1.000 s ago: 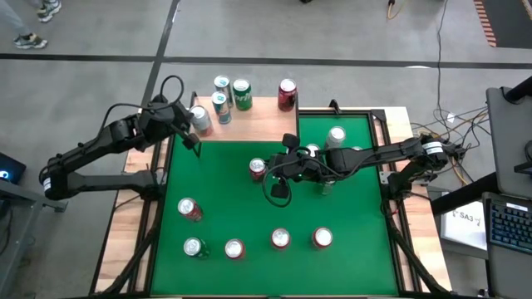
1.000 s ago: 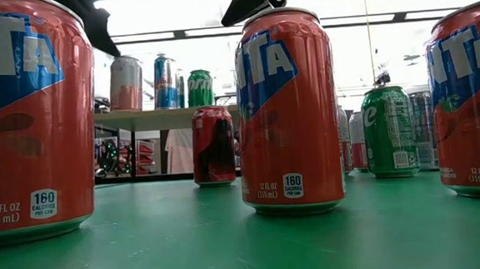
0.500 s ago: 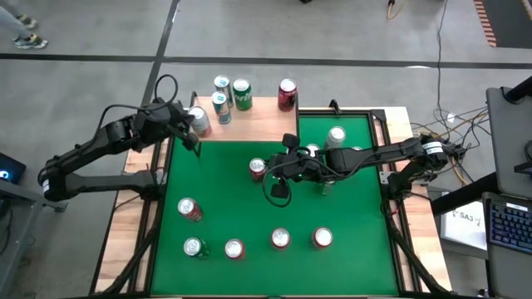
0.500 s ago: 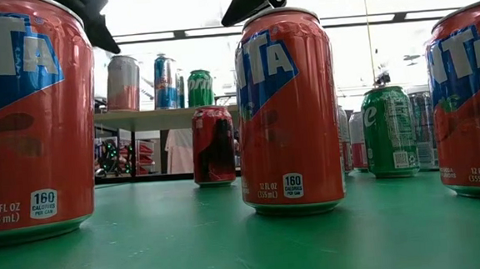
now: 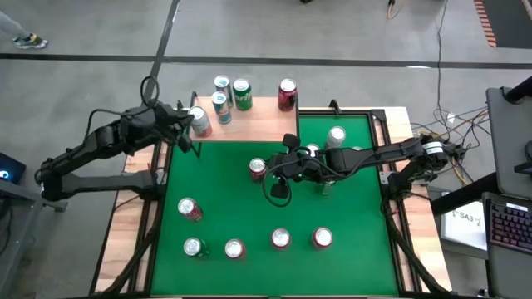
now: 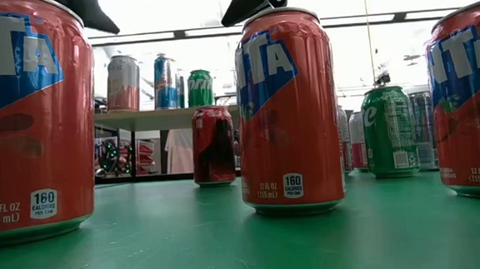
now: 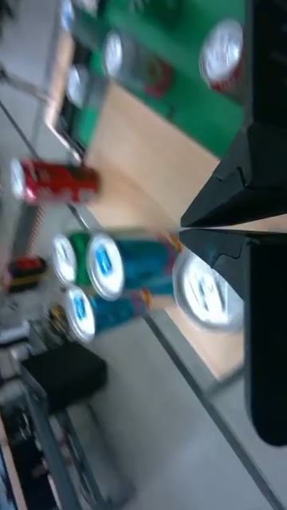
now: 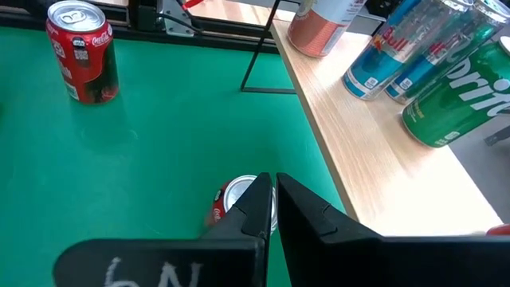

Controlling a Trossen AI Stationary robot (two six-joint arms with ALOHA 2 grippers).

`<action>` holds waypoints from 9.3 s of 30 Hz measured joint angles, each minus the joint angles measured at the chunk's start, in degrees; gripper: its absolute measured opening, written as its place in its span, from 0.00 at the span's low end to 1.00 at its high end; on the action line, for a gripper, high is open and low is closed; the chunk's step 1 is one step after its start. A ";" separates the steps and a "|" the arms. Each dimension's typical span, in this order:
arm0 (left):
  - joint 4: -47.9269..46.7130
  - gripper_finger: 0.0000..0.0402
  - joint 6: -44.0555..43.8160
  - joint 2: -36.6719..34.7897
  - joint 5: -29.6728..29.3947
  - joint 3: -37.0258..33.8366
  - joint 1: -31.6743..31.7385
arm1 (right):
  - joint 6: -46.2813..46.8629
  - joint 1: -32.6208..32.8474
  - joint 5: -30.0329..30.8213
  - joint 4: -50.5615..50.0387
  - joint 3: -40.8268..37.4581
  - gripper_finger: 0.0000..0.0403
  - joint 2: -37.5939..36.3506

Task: Place canned beverage on shelf
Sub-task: Put the green can on the shelf

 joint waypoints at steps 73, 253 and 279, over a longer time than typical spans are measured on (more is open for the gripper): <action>24.40 0.00 16.11 4.99 -1.97 -7.64 -25.36 | 51.93 -12.39 -22.99 -62.45 0.02 0.04 -8.81; 81.25 0.71 19.29 20.73 -5.43 -24.45 -29.70 | -9.55 -1.36 -9.02 70.69 -17.81 0.93 2.72; 81.03 0.80 19.66 19.41 -6.81 -23.42 -29.64 | -6.81 -2.94 -4.63 65.21 -13.57 0.72 0.78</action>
